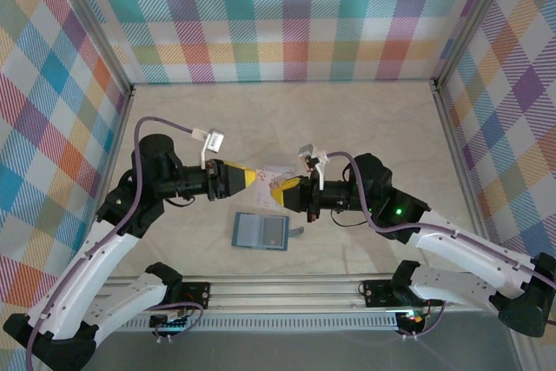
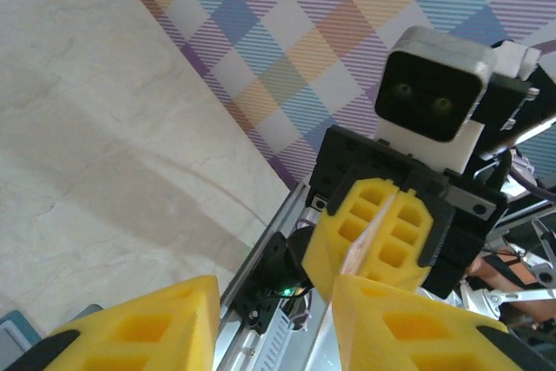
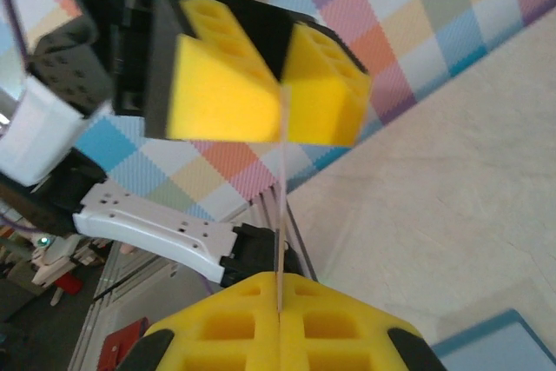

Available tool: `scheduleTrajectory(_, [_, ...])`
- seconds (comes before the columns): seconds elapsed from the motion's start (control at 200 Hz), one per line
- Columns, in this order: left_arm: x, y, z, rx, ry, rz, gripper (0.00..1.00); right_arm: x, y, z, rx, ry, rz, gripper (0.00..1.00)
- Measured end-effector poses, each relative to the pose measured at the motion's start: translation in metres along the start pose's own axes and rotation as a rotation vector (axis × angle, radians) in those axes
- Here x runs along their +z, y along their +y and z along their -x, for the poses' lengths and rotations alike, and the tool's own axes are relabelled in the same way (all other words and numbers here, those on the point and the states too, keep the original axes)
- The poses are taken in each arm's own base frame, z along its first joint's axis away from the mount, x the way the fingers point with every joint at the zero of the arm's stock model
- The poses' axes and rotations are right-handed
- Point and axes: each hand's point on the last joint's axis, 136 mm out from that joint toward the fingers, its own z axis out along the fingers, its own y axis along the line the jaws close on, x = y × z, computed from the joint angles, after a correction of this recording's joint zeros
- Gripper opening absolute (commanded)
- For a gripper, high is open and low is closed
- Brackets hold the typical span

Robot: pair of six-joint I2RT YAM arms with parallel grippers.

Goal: Take the credit cards out of the card holder

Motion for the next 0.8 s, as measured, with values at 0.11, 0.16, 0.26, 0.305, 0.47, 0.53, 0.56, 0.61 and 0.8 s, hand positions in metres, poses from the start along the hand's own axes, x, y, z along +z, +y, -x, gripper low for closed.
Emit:
scheduleTrajectory(0.11, [0.001,-0.010,-0.006,0.020,0.029,-0.042,0.32,0.001,0.003,-0.001,-0.010,0.010,0.023,0.01])
scheduleTrajectory(0.16, [0.003,-0.017,-0.012,0.040,0.050,-0.072,0.30,0.003,0.005,-0.002,-0.013,0.016,0.039,0.01])
scheduleTrajectory(0.26, [0.003,-0.028,-0.020,0.061,0.080,-0.116,0.28,0.005,0.011,0.001,-0.023,0.025,0.068,0.00])
scheduleTrajectory(0.305, [0.003,-0.032,-0.022,0.071,0.087,-0.131,0.26,0.005,0.014,0.003,-0.029,0.025,0.077,0.00])
scheduleTrajectory(0.47, [0.000,-0.044,-0.028,0.114,0.105,-0.179,0.22,0.001,0.023,0.012,-0.050,0.007,0.097,0.00])
scheduleTrajectory(0.53, [-0.001,-0.048,-0.031,0.128,0.115,-0.199,0.20,-0.002,0.027,0.014,-0.056,-0.001,0.103,0.00])
scheduleTrajectory(0.56, [-0.002,-0.051,-0.032,0.136,0.119,-0.210,0.19,-0.003,0.029,0.015,-0.058,-0.003,0.110,0.00])
scheduleTrajectory(0.61, [-0.003,-0.056,-0.035,0.158,0.123,-0.231,0.16,-0.005,0.032,0.015,-0.062,-0.001,0.122,0.00])
scheduleTrajectory(0.8, [-0.010,-0.072,-0.041,0.232,0.132,-0.297,0.06,-0.008,0.050,0.017,-0.077,0.019,0.198,0.00])
